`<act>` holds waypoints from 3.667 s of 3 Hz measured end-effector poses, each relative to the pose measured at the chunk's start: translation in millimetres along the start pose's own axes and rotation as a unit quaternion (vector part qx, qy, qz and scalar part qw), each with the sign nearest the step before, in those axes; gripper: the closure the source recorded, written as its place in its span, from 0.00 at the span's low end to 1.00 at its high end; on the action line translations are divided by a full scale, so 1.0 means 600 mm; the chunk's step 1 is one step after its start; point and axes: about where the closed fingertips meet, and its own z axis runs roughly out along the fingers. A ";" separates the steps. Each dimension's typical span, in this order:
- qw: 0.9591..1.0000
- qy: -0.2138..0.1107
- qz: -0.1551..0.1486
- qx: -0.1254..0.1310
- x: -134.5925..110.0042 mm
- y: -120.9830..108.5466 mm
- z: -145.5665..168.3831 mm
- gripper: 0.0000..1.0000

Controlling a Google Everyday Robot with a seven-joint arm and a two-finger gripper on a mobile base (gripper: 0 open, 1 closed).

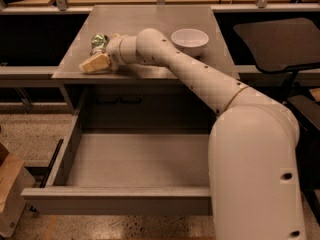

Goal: Place green can into top drawer

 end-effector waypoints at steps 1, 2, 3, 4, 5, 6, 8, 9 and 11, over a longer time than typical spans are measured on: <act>1.000 -0.011 0.005 -0.002 -0.006 -0.001 0.028 0.00; 1.000 -0.010 -0.006 0.000 -0.018 0.003 0.041 0.18; 1.000 -0.007 -0.018 0.003 -0.028 0.005 0.042 0.41; 1.000 -0.004 -0.026 0.005 -0.032 0.004 0.042 0.65; 0.999 0.002 -0.033 0.009 -0.032 0.002 0.027 0.87; 0.999 0.005 -0.043 -0.010 -0.038 0.002 -0.017 1.00; 0.992 0.057 -0.079 -0.085 -0.017 0.063 -0.155 1.00; 0.985 0.080 -0.089 -0.126 0.003 0.112 -0.224 1.00; 0.972 0.065 -0.094 -0.205 0.029 0.210 -0.387 1.00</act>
Offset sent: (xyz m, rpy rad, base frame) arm 0.0146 0.0291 0.0124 -0.0062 -0.0488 0.0022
